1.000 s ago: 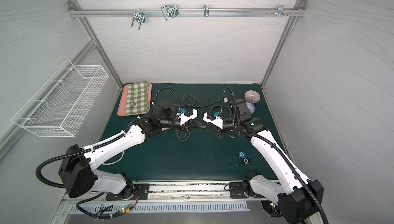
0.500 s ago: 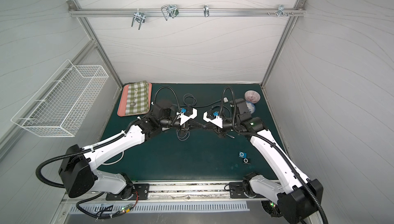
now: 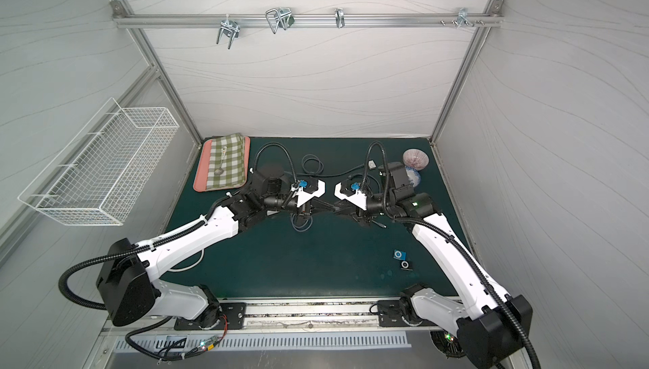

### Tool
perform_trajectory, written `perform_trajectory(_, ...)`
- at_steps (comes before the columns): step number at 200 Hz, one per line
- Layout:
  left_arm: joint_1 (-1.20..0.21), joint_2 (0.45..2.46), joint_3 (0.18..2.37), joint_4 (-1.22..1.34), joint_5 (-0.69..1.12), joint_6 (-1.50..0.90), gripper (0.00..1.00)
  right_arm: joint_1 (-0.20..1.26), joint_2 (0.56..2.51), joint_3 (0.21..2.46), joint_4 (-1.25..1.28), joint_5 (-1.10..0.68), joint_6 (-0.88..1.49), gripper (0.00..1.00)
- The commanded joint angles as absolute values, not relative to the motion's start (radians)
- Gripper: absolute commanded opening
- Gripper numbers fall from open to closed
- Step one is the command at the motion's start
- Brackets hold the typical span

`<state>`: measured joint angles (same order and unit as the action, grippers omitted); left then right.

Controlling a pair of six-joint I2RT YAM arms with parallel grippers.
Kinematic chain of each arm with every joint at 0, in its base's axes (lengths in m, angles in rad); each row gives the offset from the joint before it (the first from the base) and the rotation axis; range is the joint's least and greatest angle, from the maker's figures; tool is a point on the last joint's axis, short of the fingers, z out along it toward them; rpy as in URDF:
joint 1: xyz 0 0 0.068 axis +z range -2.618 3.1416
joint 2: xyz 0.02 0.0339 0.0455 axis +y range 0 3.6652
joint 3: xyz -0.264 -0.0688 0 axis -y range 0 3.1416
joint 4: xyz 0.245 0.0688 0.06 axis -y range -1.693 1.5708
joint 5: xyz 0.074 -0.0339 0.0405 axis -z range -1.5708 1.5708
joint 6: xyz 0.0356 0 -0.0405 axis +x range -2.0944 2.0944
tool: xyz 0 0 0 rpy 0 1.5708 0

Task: Charge mp3
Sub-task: Pick up the charging cable from the center of the board.

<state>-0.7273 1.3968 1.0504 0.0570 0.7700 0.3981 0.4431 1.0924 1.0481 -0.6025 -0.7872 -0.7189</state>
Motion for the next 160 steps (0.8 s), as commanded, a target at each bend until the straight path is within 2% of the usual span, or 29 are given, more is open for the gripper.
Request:
perform_trajectory(1, -0.713, 1.356, 1.061, 0.064, 0.749, 0.436, 0.0, 0.411, 1.081, 1.053, -0.583, -0.79, -0.692, 0.41)
perform_trajectory(10, -0.704, 1.348, 1.053, 0.066, 0.746, 0.437, 0.0, 0.398, 1.076, 1.044, -0.579, -0.779, -0.681, 0.44)
perform_trajectory(22, -0.689, 1.337, 1.042, 0.071, 0.739, 0.435, 0.0, 0.387, 1.071, 1.028, -0.581, -0.747, -0.666, 0.52)
perform_trajectory(52, -0.647, 1.313, 1.016, 0.087, 0.73, 0.418, 0.0, 0.362, 1.071, 1.004, -0.593, -0.564, -0.557, 0.58)
perform_trajectory(68, -0.626, 1.3, 1.001, 0.085, 0.716, 0.416, 0.0, 0.34, 1.083, 1.005, -0.581, -0.359, -0.376, 0.63)
perform_trajectory(92, -0.603, 1.28, 0.976, 0.086, 0.702, 0.418, 0.0, 0.262, 1.131, 1.037, -0.646, -0.17, -0.027, 0.67)
perform_trajectory(130, -0.591, 1.265, 0.96, 0.087, 0.687, 0.422, 0.0, 0.105, 1.238, 1.04, -0.873, -0.138, 0.398, 0.71)
perform_trajectory(160, -0.59, 1.247, 0.936, 0.098, 0.668, 0.423, 0.0, 0.067, 1.206, 0.976, -0.999, -0.116, 0.531, 0.71)
